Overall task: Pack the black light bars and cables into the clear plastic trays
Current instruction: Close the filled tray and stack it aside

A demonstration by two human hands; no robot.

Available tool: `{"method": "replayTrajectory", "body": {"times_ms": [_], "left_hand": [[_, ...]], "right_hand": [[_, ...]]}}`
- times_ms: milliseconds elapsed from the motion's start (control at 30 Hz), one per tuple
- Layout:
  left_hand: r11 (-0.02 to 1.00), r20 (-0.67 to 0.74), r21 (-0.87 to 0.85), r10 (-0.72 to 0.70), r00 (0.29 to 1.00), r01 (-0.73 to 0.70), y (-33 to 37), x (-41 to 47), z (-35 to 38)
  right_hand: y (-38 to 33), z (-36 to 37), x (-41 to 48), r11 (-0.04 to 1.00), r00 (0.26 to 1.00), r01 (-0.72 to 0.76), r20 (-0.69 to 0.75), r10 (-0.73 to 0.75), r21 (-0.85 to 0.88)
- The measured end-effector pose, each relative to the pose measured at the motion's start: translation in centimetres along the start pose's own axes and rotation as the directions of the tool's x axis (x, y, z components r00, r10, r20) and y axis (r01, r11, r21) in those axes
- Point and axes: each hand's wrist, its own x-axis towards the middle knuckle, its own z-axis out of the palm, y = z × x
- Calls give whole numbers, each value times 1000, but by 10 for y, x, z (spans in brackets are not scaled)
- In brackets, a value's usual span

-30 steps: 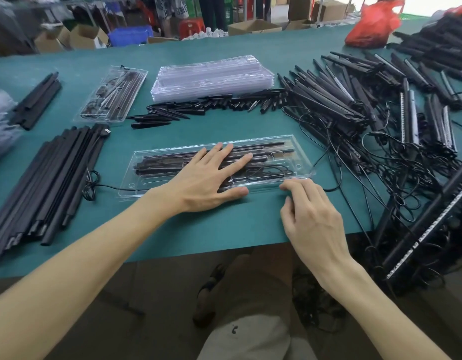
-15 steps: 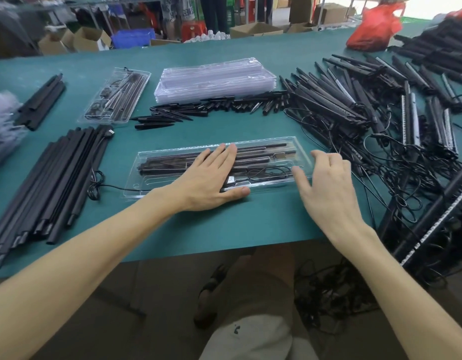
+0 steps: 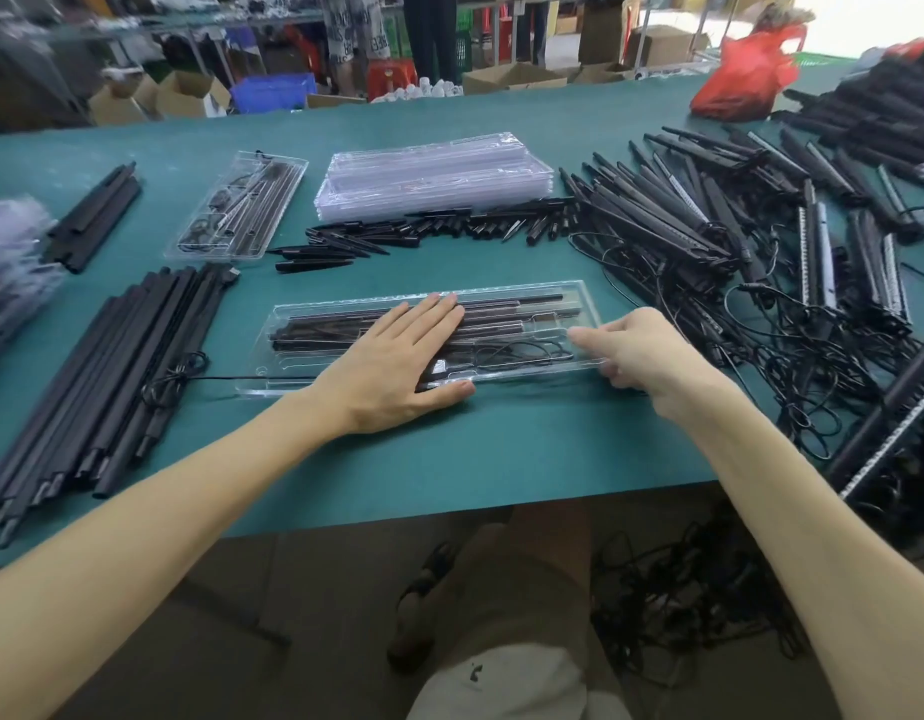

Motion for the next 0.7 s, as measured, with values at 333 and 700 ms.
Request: {"method": "replayTrajectory", "body": {"times_ms": [333, 700], "left_hand": [[999, -31, -34, -17, 999, 16, -5, 0, 1], [1000, -31, -11, -21, 999, 20, -2, -2, 0]], "right_hand": [[7, 3, 2, 961, 994, -34, 110, 4, 275], [9, 10, -1, 955, 999, -15, 48, 1, 296]]}}
